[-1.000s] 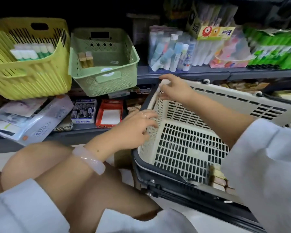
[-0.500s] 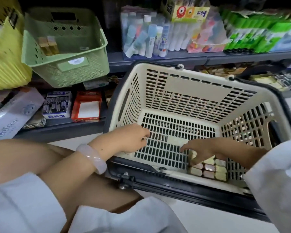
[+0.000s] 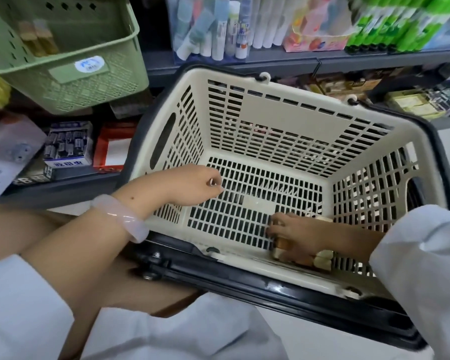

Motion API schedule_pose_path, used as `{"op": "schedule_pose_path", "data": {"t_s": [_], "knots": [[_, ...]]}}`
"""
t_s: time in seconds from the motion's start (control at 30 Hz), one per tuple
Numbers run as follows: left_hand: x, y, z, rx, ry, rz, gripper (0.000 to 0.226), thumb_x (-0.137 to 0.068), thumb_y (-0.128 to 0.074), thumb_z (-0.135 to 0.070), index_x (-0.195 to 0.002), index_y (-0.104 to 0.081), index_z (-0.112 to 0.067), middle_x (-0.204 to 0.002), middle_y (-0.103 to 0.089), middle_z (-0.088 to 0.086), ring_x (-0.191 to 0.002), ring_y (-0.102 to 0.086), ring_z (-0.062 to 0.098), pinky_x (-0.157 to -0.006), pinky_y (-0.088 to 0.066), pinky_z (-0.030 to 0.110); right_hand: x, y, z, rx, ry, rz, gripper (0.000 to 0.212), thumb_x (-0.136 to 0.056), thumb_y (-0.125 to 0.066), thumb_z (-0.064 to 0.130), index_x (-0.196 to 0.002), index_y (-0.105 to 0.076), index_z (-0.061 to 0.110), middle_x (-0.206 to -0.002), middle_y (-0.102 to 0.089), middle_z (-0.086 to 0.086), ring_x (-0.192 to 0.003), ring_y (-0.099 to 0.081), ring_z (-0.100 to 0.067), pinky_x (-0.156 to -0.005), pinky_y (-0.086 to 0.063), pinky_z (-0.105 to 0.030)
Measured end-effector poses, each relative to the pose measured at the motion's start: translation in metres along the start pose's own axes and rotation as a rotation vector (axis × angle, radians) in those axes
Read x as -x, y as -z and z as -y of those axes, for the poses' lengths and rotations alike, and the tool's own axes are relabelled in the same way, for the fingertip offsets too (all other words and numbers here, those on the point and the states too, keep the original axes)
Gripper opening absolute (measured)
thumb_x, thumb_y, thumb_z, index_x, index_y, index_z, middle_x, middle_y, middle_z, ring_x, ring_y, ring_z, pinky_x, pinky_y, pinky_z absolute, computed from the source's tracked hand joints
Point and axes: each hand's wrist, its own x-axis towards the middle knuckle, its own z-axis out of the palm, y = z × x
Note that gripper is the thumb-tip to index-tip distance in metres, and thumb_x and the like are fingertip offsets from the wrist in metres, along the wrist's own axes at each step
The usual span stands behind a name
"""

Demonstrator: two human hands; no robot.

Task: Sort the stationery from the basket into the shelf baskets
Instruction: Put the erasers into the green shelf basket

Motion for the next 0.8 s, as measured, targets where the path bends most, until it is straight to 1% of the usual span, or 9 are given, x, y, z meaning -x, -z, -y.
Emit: {"op": "schedule_pose_path", "data": {"t_s": [0.1, 0.2, 0.27, 0.33, 0.37, 0.47, 0.57, 0.63, 0.8], "knots": [[-0.002, -0.005, -0.007, 0.128, -0.026, -0.022, 0.03, -0.095, -0.039, -0.04, -0.121, -0.051, -0.03, -0.117, -0.056, -0.005, -0.11, -0.058, 0.03, -0.091, -0.047, 0.042, 0.001, -0.001, -0.003, 0.022, 0.019, -0.006, 0.062, -0.083, -0.055, 0.053, -0.136, -0.037, 0.025, -0.144, -0.022, -0.002, -0.127, -0.031, -0.02, -0.104, -0.037, -0.034], [-0.003, -0.006, -0.002, 0.185, -0.02, -0.059, 0.027, -0.095, -0.04, -0.037, -0.117, -0.054, -0.03, -0.108, -0.058, -0.007, -0.108, -0.058, 0.027, -0.087, -0.047, 0.036, 0.001, -0.006, 0.003, 0.113, 0.008, -0.052, 0.06, -0.081, -0.05, 0.053, -0.134, -0.037, 0.027, -0.146, -0.018, -0.001, -0.132, -0.023, -0.023, -0.107, -0.032, -0.041], [-0.003, -0.004, 0.002, 0.228, -0.009, -0.08, 0.025, -0.095, -0.041, -0.037, -0.115, -0.054, -0.031, -0.105, -0.059, -0.008, -0.105, -0.059, 0.023, -0.082, -0.046, 0.031, 0.001, -0.009, 0.007, 0.17, -0.018, -0.081, 0.062, -0.078, -0.048, 0.052, -0.133, -0.037, 0.027, -0.147, -0.017, -0.003, -0.133, -0.02, -0.025, -0.106, -0.032, -0.046], [-0.004, -0.004, 0.005, 0.27, -0.013, -0.096, 0.024, -0.095, -0.041, -0.036, -0.114, -0.055, -0.031, -0.102, -0.056, -0.013, -0.101, -0.057, 0.012, -0.074, -0.042, 0.02, 0.001, -0.009, 0.01, 0.196, -0.053, -0.088, 0.064, -0.077, -0.047, 0.052, -0.133, -0.037, 0.026, -0.147, -0.017, -0.004, -0.133, -0.021, -0.027, -0.104, -0.033, -0.048], [-0.005, -0.004, 0.006, 0.285, -0.017, -0.102, 0.022, -0.095, -0.041, -0.035, -0.112, -0.054, -0.032, -0.101, -0.055, -0.014, -0.1, -0.055, 0.008, -0.071, -0.038, 0.018, 0.002, -0.008, 0.011, 0.203, -0.066, -0.089, 0.064, -0.077, -0.047, 0.053, -0.134, -0.036, 0.025, -0.147, -0.016, -0.005, -0.132, -0.022, -0.027, -0.103, -0.034, -0.048], [-0.005, -0.004, 0.006, 0.304, -0.019, -0.108, 0.02, -0.095, -0.041, -0.035, -0.11, -0.054, -0.034, -0.101, -0.056, -0.015, -0.099, -0.055, 0.007, -0.072, -0.038, 0.019, 0.004, -0.009, 0.013, 0.245, -0.088, -0.098, 0.065, -0.079, -0.046, 0.054, -0.136, -0.034, 0.025, -0.148, -0.014, -0.006, -0.13, -0.025, -0.029, -0.101, -0.035, -0.049], [-0.003, -0.004, 0.006, 0.309, -0.018, -0.114, 0.023, -0.095, -0.041, -0.034, -0.114, -0.054, -0.031, -0.102, -0.057, -0.013, -0.098, -0.057, 0.008, -0.072, -0.039, 0.018, 0.005, -0.011, 0.014, 0.302, -0.1, -0.076, 0.067, -0.082, -0.047, 0.054, -0.137, -0.032, 0.021, -0.148, -0.014, -0.008, -0.129, -0.029, -0.032, -0.099, -0.037, -0.051], [-0.002, -0.005, 0.007, 0.313, -0.015, -0.123, 0.025, -0.095, -0.041, -0.034, -0.116, -0.054, -0.03, -0.098, -0.056, -0.014, -0.097, -0.055, 0.007, -0.07, -0.037, 0.016, 0.006, -0.008, 0.016, 0.348, -0.098, -0.056, 0.066, -0.083, -0.047, 0.053, -0.138, -0.032, 0.018, -0.148, -0.014, -0.01, -0.129, -0.029, -0.034, -0.098, -0.038, -0.053], [0.001, -0.009, 0.012, 0.292, -0.005, -0.132, 0.026, -0.096, -0.041, -0.034, -0.118, -0.053, -0.029, -0.091, -0.053, -0.017, -0.094, -0.055, 0.008, -0.069, -0.038, 0.016, 0.003, -0.009, 0.017, 0.422, -0.021, -0.046, 0.053, -0.088, -0.044, 0.04, -0.136, -0.035, 0.018, -0.149, -0.016, -0.012, -0.137, -0.013, -0.041, -0.105, -0.029, -0.056]]}}
